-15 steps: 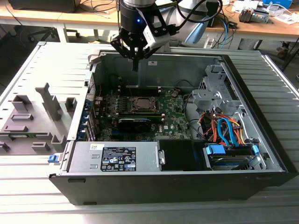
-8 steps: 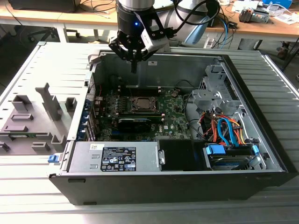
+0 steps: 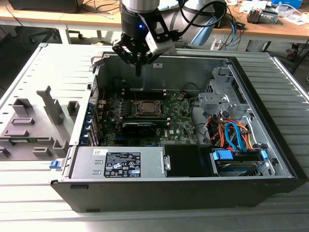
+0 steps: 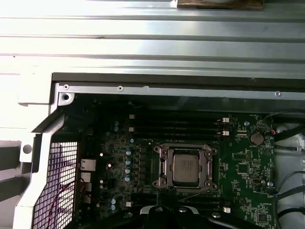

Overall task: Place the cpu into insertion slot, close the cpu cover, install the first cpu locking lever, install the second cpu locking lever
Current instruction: 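Install the first cpu locking lever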

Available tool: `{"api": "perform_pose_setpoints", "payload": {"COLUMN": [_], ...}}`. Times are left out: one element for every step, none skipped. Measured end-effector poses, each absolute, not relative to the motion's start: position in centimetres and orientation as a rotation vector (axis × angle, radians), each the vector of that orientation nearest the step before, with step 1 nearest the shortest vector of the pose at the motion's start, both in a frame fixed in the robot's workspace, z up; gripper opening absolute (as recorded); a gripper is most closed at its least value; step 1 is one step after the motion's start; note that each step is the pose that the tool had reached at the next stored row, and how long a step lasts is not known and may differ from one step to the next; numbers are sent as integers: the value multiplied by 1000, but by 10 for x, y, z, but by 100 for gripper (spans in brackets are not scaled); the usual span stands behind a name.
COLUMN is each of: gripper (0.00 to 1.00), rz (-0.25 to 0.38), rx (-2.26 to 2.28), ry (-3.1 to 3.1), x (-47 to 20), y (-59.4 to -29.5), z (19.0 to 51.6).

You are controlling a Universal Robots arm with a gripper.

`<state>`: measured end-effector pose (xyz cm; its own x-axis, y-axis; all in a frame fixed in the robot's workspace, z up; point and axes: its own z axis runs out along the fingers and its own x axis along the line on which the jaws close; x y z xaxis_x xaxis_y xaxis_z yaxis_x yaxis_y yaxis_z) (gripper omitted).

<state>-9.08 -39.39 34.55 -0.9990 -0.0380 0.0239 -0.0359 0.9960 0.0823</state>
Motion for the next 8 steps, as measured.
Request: {"api": "perform_pose_setpoints", "payload": {"gripper": [11, 11, 11, 11, 11, 11, 11, 11], "rz": [-128, -128, -128, -128, -128, -128, -128, -128], "rx": [58, 58, 58, 58, 58, 58, 58, 58], "ry": [-3113, -3113, -3113, -3113, -3113, -3113, -3113, -3113], "x": [-91, -91, -91, -91, -91, -91, -91, -91], "y": [-394, -394, -394, -394, -394, -394, -394, -394], "z": [345, 345, 345, 345, 344, 344, 344, 344]}}
